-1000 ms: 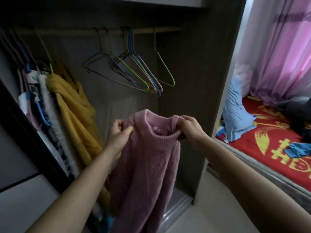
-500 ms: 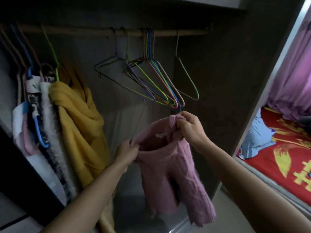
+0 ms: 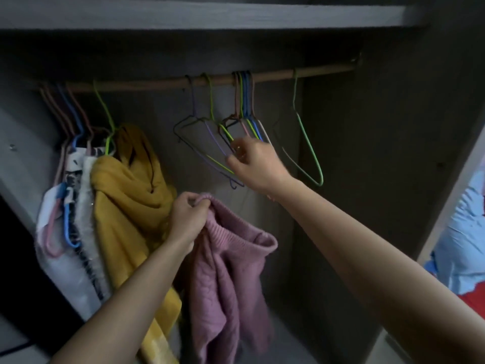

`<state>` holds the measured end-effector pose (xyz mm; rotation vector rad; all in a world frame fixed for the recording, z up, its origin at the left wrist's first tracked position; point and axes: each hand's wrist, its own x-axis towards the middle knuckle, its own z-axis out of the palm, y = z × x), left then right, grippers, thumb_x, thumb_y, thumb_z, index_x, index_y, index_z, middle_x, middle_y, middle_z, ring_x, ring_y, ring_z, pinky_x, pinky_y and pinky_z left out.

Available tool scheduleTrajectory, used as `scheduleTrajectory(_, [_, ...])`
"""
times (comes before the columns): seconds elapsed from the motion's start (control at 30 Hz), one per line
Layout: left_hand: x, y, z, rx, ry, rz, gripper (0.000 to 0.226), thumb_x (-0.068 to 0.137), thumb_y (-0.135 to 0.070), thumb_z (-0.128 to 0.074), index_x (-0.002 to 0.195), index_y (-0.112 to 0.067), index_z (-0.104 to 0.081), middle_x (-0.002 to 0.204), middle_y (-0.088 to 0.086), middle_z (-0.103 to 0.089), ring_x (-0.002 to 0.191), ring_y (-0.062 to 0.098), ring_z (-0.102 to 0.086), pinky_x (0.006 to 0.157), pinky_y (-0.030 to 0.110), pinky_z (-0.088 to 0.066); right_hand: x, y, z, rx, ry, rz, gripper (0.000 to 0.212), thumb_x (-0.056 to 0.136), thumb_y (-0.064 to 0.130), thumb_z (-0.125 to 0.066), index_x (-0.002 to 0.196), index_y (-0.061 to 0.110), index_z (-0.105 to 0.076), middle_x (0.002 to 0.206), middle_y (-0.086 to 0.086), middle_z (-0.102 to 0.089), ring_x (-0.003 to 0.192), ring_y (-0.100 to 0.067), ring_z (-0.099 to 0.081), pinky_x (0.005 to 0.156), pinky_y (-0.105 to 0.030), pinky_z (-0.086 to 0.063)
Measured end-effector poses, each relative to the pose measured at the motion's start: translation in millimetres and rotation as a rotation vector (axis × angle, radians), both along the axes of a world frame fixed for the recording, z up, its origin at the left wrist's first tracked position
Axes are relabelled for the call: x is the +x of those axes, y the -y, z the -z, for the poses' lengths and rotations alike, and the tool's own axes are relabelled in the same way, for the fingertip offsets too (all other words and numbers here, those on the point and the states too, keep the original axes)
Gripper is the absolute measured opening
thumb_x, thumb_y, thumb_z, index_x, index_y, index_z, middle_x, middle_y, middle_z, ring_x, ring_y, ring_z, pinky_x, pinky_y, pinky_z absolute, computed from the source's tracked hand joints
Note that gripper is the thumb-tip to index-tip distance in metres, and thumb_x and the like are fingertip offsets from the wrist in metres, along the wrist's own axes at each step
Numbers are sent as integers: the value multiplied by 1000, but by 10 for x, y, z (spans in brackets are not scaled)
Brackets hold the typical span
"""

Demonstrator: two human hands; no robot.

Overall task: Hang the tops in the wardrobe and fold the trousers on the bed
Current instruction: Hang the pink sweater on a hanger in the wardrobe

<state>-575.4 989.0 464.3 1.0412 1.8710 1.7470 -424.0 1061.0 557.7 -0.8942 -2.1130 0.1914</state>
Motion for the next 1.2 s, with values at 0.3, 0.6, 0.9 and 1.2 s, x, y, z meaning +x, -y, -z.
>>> scheduleTrajectory(0.3, [-449,345,-83,5,17,-134,6,86,-14,-63,91,-15,-63,84,5,-67,79,21,-64,60,27,-45,-605,-209,-43,-195,-124,-14,34,105,26,-40,113,0,-61,116,-27,-66,109,-45,-60,90,-46,-46])
scheduleTrajectory(0.6, [-722,409,28,11,68,-183,7,82,-16,-66,87,-12,-67,83,6,-69,75,20,-63,63,27,-47,-323,124,549,-236,-567,-145,18,101,37,-49,86,28,-52,60,3,-53,61,-31,-61,64,-54,-52])
scheduleTrajectory(0.9, [-539,207,436,-74,88,-123,5,84,-10,-67,82,-11,-62,68,0,-58,61,12,-51,49,18,-40,91,356,1218,-413,-337,-171,26,95,41,-62,113,22,-64,58,3,-51,54,-3,-46,60,-25,-38])
scheduleTrajectory(1.2, [-154,-122,825,-162,43,9,9,86,-9,-65,85,-16,-59,76,-1,-59,68,12,-54,58,20,-43,823,488,1430,-361,-296,-23,32,99,36,-58,78,13,-65,59,-10,-50,57,-6,-38,56,-31,-36])
